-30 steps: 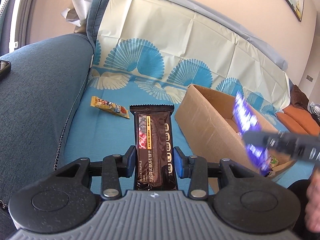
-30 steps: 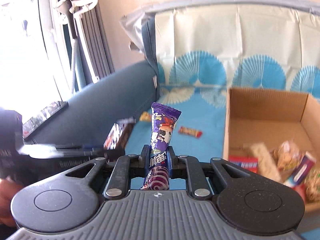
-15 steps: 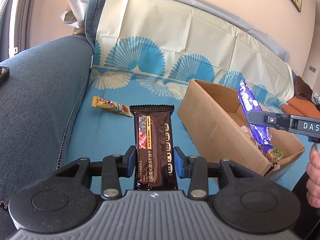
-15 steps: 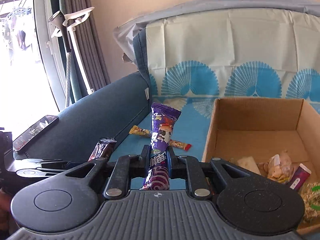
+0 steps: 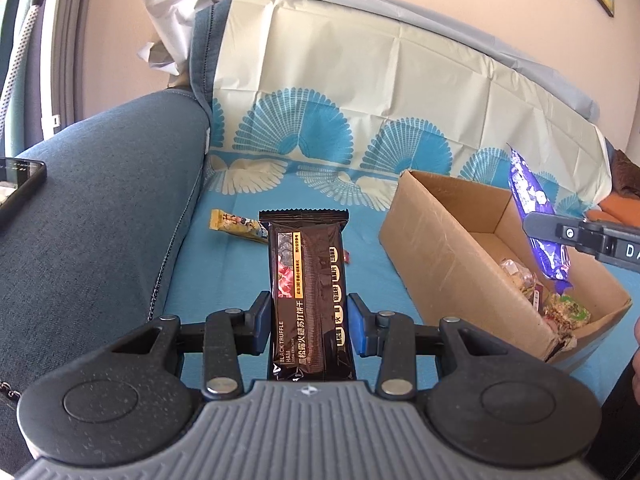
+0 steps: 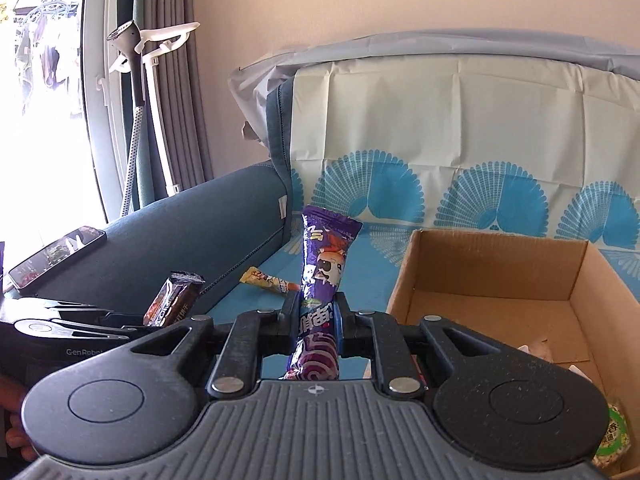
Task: Organize snacks
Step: 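Move the chocolate bar with the left gripper while the right gripper brings the purple tube over the box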
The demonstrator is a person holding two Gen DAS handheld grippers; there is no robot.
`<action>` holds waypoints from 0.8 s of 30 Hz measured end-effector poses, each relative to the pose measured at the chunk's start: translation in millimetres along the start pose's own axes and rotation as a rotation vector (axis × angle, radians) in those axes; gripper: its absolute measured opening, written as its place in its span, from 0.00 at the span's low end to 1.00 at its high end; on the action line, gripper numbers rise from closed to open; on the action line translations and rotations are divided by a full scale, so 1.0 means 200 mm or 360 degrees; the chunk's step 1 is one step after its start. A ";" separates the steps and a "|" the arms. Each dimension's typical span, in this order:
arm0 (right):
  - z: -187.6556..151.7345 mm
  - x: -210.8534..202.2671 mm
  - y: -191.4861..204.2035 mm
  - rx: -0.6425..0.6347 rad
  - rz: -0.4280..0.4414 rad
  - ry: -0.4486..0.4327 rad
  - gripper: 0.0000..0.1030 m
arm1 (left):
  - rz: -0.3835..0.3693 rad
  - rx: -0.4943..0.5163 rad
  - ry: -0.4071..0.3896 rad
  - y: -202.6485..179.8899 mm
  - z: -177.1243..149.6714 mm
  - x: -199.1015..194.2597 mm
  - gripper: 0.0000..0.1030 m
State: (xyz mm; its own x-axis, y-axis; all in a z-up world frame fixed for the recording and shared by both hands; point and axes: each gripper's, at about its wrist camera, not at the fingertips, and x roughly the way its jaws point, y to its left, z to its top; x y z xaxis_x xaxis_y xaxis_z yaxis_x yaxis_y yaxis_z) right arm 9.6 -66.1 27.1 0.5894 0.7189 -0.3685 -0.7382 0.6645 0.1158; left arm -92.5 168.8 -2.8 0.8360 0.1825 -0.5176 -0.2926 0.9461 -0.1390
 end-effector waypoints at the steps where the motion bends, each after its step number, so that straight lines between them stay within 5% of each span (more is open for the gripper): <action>1: 0.00 0.00 -0.01 0.0007 -0.0004 -0.0004 0.17 | 0.0006 -0.0033 0.0014 0.00 0.01 0.00 0.42; 11: 0.05 0.00 -0.16 0.0150 -0.0131 -0.0055 0.17 | 0.0015 -0.0158 0.0080 -0.16 0.21 0.04 0.42; 24: 0.05 -0.01 -0.43 0.0413 -0.0399 -0.0027 0.17 | -0.0198 -0.0088 0.0018 -0.63 0.48 0.17 0.42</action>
State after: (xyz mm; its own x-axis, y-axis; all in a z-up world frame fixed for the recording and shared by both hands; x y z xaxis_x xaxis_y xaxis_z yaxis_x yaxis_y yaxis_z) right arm 75.8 -123.3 26.4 0.7486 0.5287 -0.4000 -0.4633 0.8488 0.2549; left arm 17.7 82.1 78.8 0.8620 0.0615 -0.5032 -0.2125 0.9450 -0.2485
